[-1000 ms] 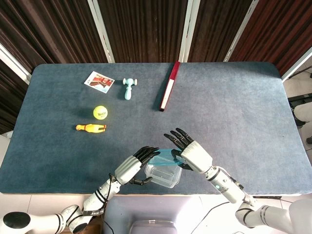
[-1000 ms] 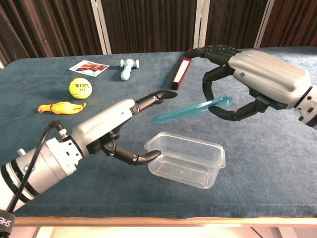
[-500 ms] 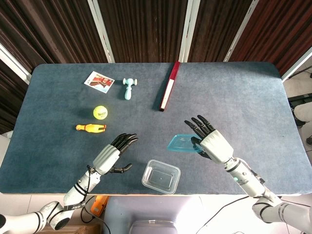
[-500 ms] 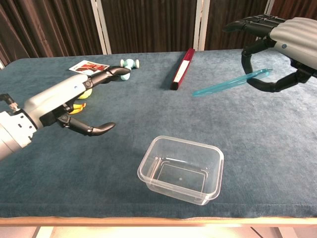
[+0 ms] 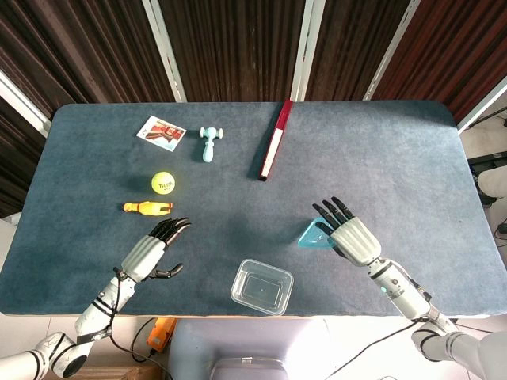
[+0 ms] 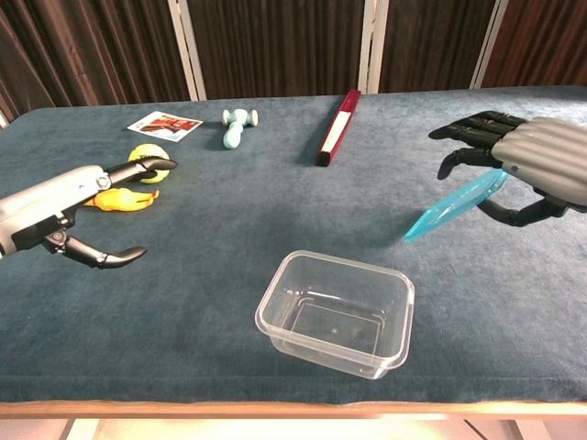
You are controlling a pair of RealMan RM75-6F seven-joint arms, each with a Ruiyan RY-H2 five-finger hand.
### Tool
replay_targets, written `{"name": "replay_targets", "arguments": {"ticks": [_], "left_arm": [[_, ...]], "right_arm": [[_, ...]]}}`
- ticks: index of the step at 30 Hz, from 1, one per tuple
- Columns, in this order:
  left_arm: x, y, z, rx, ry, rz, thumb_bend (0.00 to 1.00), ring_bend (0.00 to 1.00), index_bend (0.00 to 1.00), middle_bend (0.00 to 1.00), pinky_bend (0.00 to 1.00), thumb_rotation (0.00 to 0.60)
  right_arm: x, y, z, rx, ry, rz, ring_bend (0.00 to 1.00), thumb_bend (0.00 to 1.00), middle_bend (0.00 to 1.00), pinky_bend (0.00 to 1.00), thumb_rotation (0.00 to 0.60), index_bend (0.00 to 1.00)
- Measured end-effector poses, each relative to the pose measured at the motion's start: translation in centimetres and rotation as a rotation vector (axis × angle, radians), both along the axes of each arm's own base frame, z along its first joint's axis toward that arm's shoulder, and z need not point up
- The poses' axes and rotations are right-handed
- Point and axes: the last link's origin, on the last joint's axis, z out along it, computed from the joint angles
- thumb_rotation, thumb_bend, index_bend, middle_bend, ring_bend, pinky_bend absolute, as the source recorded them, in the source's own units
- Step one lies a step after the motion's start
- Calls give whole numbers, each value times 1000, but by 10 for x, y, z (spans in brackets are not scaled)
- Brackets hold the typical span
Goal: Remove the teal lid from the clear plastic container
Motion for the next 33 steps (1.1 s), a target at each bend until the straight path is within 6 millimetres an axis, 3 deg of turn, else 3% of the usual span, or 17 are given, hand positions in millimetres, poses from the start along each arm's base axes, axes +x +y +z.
{"name": "replay_targets", "arguments": {"ticks": [5, 11, 16, 20, 27, 33], "left_arm": [[-13, -6, 11, 13, 0, 6, 329, 0, 0, 0, 0, 600], [-28, -13, 27, 16, 29, 15, 329, 0, 0, 0, 0, 600], [-43, -23, 44, -11, 137, 35, 340, 0, 0, 0, 0, 600], [-50, -39, 61, 8, 218, 46, 345, 0, 0, 0, 0, 600], [-67, -86, 96, 201, 382, 67, 350, 0, 0, 0, 0, 600], [-78, -124, 121, 372, 388, 126, 350, 0, 0, 0, 0, 600]], "right_arm": [[-1, 13, 0, 86, -26, -41, 0, 217, 0, 0, 600, 17], [-9, 34, 18, 188, 6, -120, 0, 160, 0, 0, 600, 0], [-18, 51, 48, 199, 60, -182, 0, 156, 0, 0, 600, 0], [-24, 66, 72, 109, 114, -203, 0, 155, 0, 0, 600, 0], [-38, 121, 124, -220, 65, -361, 0, 153, 0, 0, 600, 0], [-61, 156, 142, -325, -58, -482, 0, 153, 0, 0, 600, 0]]}}
